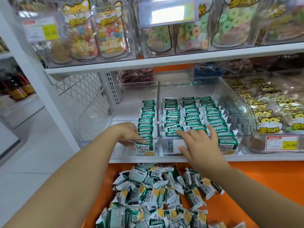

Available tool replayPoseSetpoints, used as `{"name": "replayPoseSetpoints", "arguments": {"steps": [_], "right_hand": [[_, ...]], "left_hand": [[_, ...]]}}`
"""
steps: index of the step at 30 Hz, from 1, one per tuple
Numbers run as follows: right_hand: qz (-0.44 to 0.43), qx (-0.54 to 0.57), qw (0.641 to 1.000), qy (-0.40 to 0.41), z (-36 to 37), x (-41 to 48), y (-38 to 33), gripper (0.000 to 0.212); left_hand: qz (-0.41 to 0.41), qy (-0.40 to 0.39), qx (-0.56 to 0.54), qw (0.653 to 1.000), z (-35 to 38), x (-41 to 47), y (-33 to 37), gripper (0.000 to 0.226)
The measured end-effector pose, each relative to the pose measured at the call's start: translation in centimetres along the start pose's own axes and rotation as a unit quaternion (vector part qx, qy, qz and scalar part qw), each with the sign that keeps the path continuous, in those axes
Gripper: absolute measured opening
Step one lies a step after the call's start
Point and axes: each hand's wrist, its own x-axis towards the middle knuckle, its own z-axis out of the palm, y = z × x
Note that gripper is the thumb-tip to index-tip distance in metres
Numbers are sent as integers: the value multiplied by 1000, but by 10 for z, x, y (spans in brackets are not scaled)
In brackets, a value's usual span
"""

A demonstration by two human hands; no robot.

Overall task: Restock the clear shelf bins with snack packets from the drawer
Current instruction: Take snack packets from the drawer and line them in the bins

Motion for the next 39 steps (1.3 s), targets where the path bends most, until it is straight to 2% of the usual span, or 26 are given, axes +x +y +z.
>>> {"name": "replayPoseSetpoints", "arguments": {"steps": [3, 6, 8, 9, 11, 13, 15, 17, 19, 21, 23, 25, 27, 29, 36, 39], "right_hand": [[-4, 22, 1000, -18, -5, 1, -1, 40], [-2, 65, 998, -23, -10, -3, -4, 49], [-28, 95, 994, 39, -12, -14, -12, 41], [-55, 116, 989, 73, -11, -21, -18, 33], [-115, 160, 974, 111, -5, -36, -32, 25], [-148, 197, 965, 90, 8, -49, -46, 21], [-141, 228, 963, 29, 25, -59, -58, 17], [-105, 243, 962, -66, 37, -65, -69, 17], [-48, 252, 945, -205, 48, -69, -77, 21], [0, 252, 905, -342, 65, -73, -82, 24], [19, 239, 866, -438, 81, -76, -87, 25], [44, 232, 835, -497, 97, -78, -93, 32], [70, 231, 815, -527, 113, -77, -98, 43], [105, 235, 817, -516, 130, -73, -103, 45], [251, 291, 794, -471, 188, -67, -110, 10], [322, 311, 770, -454, 212, -69, -112, 32]], "left_hand": [[19, 25, 39, 999, -3, -10, 0, 31], [56, 136, 95, 985, 2, -21, -8, 25], [113, 269, 87, 953, 14, -37, -20, 12], [162, 341, 66, 924, 22, -48, -28, 11], [268, 419, 41, 867, 36, -69, -48, 17], [326, 405, 65, 852, 50, -84, -75, 25], [333, 367, 109, 862, 63, -89, -103, 24], [316, 329, 146, 878, 74, -85, -130, 22], [264, 262, 179, 911, 82, -78, -152, 20], [189, 180, 223, 939, 87, -67, -174, 22], [126, 95, 274, 949, 91, -57, -192, 31], [84, 43, 279, 956, 94, -49, -208, 40], [72, 23, 238, 968, 94, -44, -218, 44], [75, 28, 198, 977, 93, -39, -222, 43], [58, 50, 117, 990, 92, -30, -224, 37], [54, 52, 86, 993, 91, -29, -223, 34]]}}
